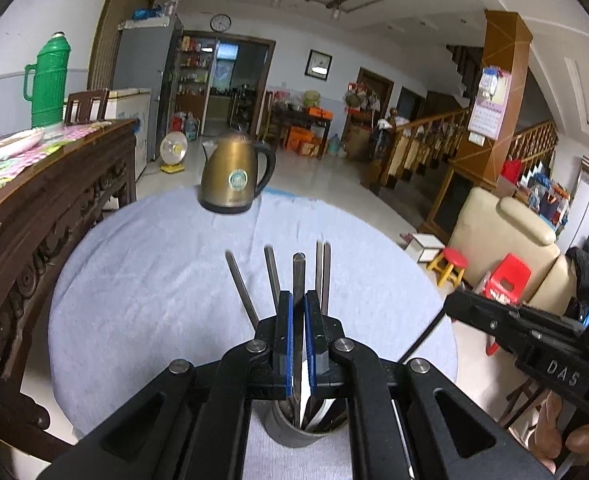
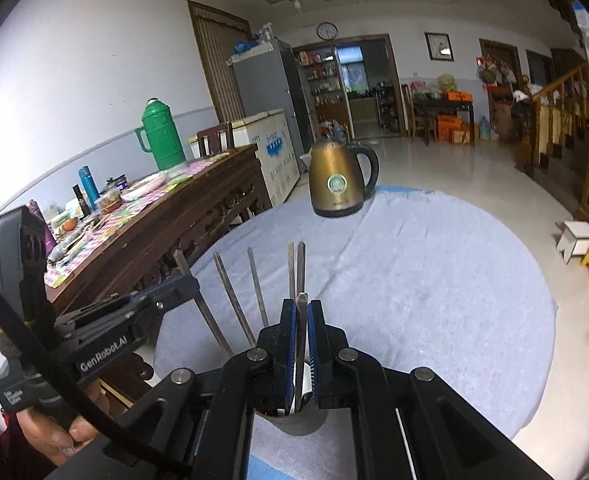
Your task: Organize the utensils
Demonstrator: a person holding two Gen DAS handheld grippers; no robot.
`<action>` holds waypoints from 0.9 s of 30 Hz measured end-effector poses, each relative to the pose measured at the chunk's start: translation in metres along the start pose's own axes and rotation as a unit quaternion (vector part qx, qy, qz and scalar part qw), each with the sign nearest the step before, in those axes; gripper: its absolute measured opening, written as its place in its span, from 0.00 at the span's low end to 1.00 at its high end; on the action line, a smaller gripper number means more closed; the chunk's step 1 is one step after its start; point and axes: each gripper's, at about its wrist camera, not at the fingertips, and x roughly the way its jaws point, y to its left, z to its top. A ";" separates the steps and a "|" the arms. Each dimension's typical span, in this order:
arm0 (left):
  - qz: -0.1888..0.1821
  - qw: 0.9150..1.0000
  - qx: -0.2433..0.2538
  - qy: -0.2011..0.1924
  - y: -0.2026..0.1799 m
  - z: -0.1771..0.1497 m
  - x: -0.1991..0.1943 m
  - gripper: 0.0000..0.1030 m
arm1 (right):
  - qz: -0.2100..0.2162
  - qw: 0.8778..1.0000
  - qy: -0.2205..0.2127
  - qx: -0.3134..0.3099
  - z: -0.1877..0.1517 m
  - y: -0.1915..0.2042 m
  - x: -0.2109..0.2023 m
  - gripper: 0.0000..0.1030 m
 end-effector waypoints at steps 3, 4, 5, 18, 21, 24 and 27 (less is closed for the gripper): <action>0.010 1.000 0.016 0.018 -0.005 -0.007 0.001 0.09 | 0.006 1.000 0.004 0.008 0.000 -0.003 0.000 0.25; 0.018 0.999 0.021 0.023 -0.008 -0.009 0.000 0.13 | 0.006 1.000 0.004 0.011 0.001 -0.004 -0.001 0.35; 0.027 0.999 0.027 0.028 -0.009 -0.011 -0.001 0.26 | 0.003 1.000 0.001 0.013 0.001 -0.005 -0.002 0.56; 0.154 0.987 0.038 0.038 -0.001 -0.029 -0.046 0.79 | -0.006 0.998 -0.044 0.035 -0.009 -0.016 -0.044 0.65; 0.182 0.982 0.024 0.037 0.004 -0.030 -0.060 0.84 | -0.017 0.999 -0.035 0.033 -0.015 -0.014 -0.050 0.65; 0.204 0.978 0.022 0.033 0.002 -0.031 -0.073 0.85 | -0.030 0.999 -0.021 0.038 -0.024 -0.008 -0.058 0.65; 0.232 0.972 0.034 0.028 -0.004 -0.035 -0.086 0.85 | -0.035 0.998 -0.010 0.045 -0.036 -0.002 -0.066 0.66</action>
